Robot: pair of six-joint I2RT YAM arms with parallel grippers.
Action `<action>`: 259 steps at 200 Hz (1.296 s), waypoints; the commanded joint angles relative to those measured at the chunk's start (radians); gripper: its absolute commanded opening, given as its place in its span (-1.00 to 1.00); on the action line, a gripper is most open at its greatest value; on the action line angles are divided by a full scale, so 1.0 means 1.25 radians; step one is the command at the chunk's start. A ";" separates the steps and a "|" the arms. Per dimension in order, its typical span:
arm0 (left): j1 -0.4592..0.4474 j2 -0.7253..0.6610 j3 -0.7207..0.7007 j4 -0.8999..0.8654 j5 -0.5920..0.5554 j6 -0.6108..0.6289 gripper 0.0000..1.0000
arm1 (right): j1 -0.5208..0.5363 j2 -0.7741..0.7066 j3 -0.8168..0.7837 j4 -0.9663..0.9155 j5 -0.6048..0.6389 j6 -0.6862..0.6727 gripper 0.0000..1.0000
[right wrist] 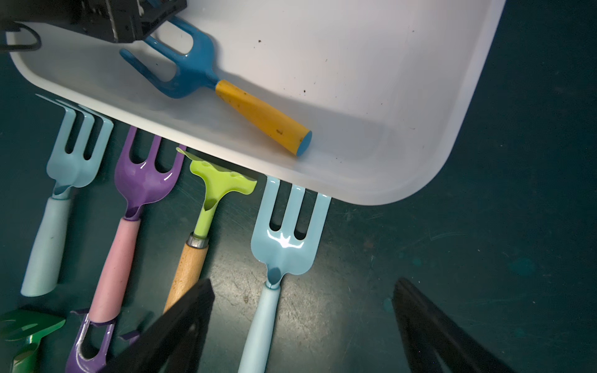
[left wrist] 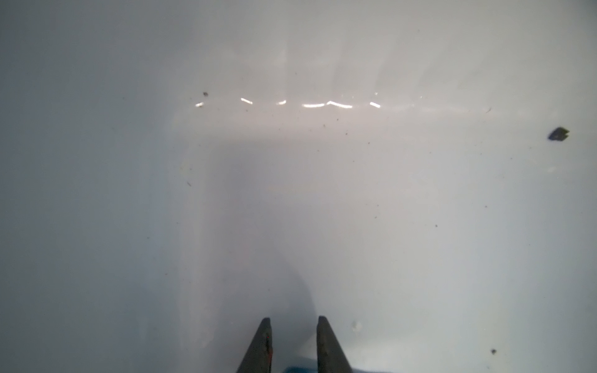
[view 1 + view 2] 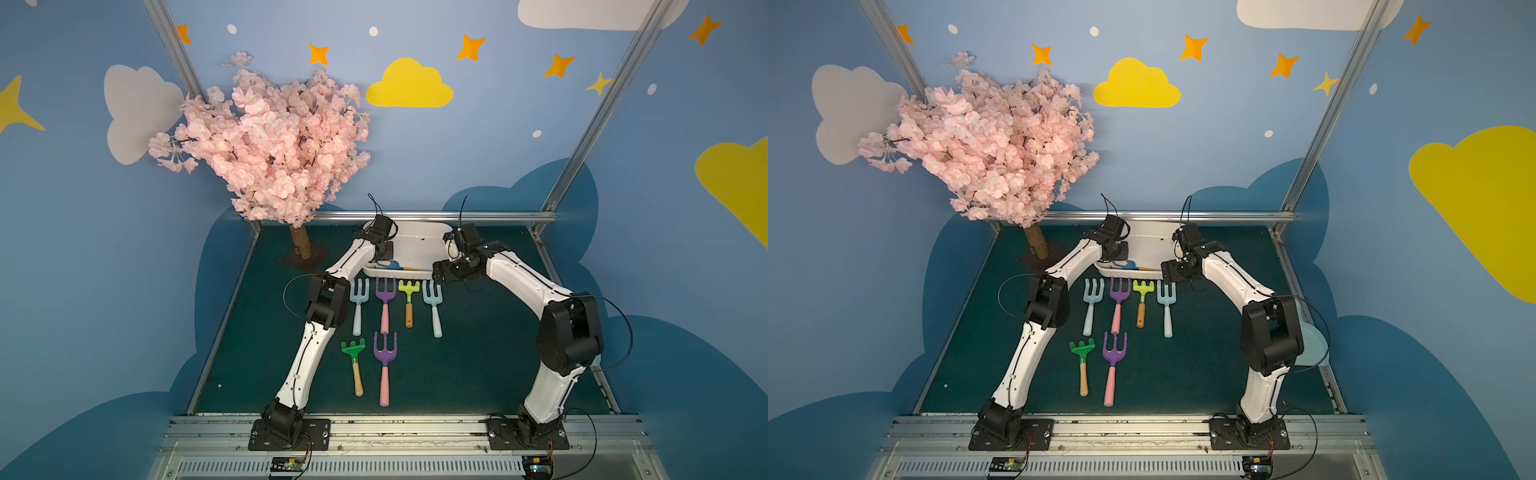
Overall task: Take the hand rake out of the storage box
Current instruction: Pick up the rake from the storage box.
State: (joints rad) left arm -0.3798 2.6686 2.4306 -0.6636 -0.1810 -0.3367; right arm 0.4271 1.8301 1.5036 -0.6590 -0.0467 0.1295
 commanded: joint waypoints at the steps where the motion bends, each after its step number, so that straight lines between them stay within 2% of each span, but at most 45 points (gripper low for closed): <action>1: 0.007 0.000 -0.006 -0.030 -0.002 0.004 -0.52 | -0.004 -0.038 -0.012 0.000 -0.002 -0.006 0.81; 53: 0.011 0.016 0.025 -0.028 0.007 0.008 -0.72 | -0.003 -0.048 -0.033 0.012 -0.001 -0.009 0.81; 66: 0.010 0.009 0.026 -0.011 0.021 0.015 -0.80 | -0.003 -0.053 -0.038 0.017 0.003 -0.011 0.81; 69: 0.011 0.007 0.026 -0.007 0.022 0.017 -0.89 | -0.003 -0.054 -0.039 0.018 0.004 -0.013 0.81; 75: 0.011 0.003 0.026 0.000 0.023 0.019 -0.94 | -0.003 -0.057 -0.042 0.019 0.009 -0.015 0.82; 132: 0.014 -0.011 0.046 0.011 0.026 0.019 -0.95 | -0.005 -0.096 -0.069 0.028 0.036 -0.048 0.84; 232: 0.042 -0.098 0.077 0.082 0.017 -0.051 -0.95 | -0.007 -0.143 -0.055 0.053 -0.010 -0.095 0.85; 259: 0.041 -0.160 0.023 0.091 0.041 -0.051 -0.95 | -0.007 -0.177 -0.066 0.047 -0.045 -0.101 0.85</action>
State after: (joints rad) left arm -0.3317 2.5782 2.4905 -0.5888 -0.1539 -0.3859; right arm 0.4221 1.6802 1.4212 -0.6125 -0.0536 0.0235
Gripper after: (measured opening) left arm 0.052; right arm 0.925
